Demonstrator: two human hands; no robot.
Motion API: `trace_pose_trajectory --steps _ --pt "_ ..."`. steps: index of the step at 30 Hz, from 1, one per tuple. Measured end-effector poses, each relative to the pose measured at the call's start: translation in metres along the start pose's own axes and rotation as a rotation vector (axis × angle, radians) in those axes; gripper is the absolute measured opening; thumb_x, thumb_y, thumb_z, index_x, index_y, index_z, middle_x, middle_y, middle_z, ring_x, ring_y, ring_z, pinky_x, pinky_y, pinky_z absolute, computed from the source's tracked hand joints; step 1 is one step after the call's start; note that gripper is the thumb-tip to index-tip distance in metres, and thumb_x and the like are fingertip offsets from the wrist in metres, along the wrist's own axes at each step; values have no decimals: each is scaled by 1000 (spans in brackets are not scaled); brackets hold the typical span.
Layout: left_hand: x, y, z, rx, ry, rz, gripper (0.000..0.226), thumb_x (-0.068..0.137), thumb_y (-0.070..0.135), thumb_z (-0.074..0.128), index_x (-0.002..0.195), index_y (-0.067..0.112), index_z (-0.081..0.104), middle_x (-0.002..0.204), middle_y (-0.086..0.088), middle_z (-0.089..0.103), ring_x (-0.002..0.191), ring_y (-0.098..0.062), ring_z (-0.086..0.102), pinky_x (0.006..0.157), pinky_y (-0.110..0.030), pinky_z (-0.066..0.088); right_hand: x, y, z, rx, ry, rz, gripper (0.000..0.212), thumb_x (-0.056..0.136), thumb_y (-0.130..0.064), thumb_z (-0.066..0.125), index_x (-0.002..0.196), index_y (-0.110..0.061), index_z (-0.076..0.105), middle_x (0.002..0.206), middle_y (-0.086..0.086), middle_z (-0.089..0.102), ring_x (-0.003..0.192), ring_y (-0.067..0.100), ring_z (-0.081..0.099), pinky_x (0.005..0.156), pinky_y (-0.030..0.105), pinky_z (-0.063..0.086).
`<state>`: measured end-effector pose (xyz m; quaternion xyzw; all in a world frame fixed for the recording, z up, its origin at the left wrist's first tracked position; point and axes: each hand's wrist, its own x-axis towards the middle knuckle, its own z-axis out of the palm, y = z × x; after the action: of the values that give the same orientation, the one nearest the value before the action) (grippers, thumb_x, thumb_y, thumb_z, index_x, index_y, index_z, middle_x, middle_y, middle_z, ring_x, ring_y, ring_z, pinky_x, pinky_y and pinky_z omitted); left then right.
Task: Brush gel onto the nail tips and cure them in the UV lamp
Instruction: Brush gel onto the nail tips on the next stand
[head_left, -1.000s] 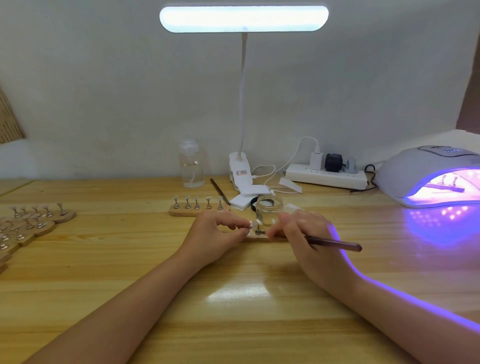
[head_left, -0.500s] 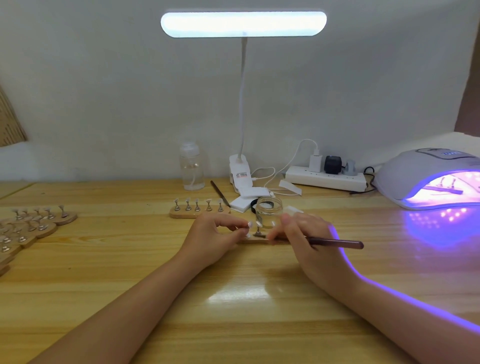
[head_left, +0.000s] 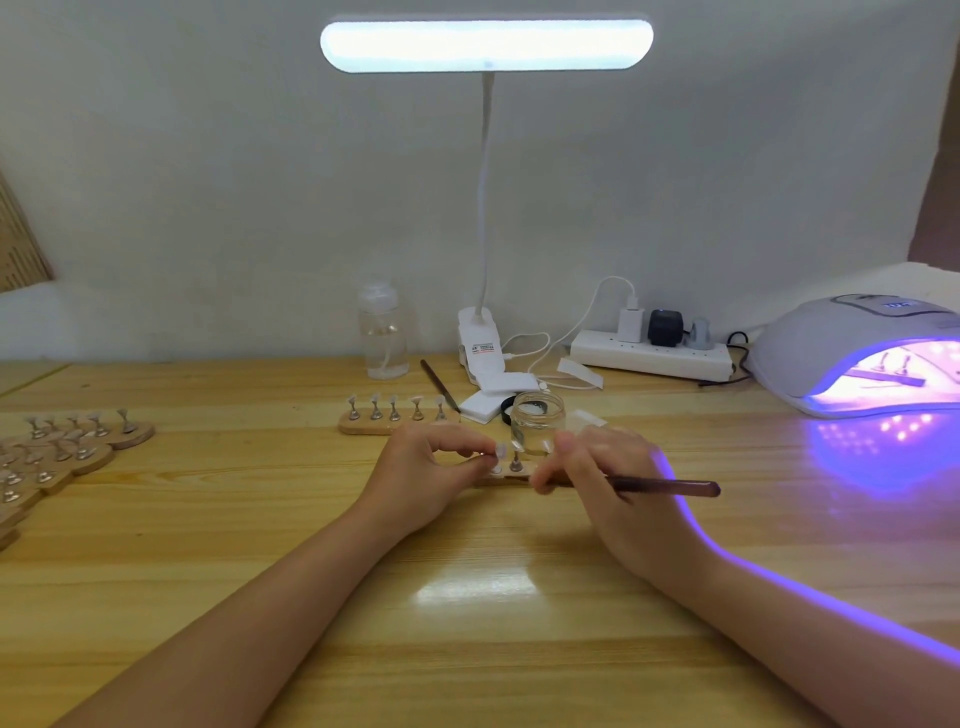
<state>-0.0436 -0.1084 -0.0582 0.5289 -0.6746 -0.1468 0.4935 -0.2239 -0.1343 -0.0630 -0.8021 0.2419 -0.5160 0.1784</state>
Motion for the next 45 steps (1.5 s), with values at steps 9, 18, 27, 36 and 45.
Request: trace_pose_trajectory --steps 9,18,27,36,45 --pt "-1 1 -1 7 25 -21 22 73 3 73 75 25 72 74 14 67 75 1 59 74 -9 43 0 -1 0 22 12 37 44 89 -42 35 68 -25 70 64 -17 65 69 1 61 73 18 43" --pt "-1 4 -1 -27 37 -20 21 72 8 74 66 26 66 64 14 65 68 4 59 68 -5 42 2 -3 -2 7 1 97 38 87 -45 33 78 -31 66 74 -20 65 78 5 60 75 28 46" --pt "0 0 0 -2 37 -11 21 70 7 76 67 26 68 59 23 63 65 4 56 66 -6 42 1 -1 0 -58 -63 -96 39 91 -31 39 77 -17 73 71 -14 67 69 -4 57 70 15 42" --pt "0 1 -1 9 49 -16 26 69 4 76 66 29 69 62 18 63 66 4 55 66 -6 41 1 1 0 -45 -42 -77 40 91 -33 39 78 -18 73 72 -17 66 70 -6 57 71 19 43" --pt "0 -1 0 15 45 -49 32 69 2 75 63 32 65 58 23 62 63 7 52 66 -4 40 0 0 0 -76 -38 -95 38 91 -32 39 77 -19 73 72 -15 67 70 -2 58 71 23 44"
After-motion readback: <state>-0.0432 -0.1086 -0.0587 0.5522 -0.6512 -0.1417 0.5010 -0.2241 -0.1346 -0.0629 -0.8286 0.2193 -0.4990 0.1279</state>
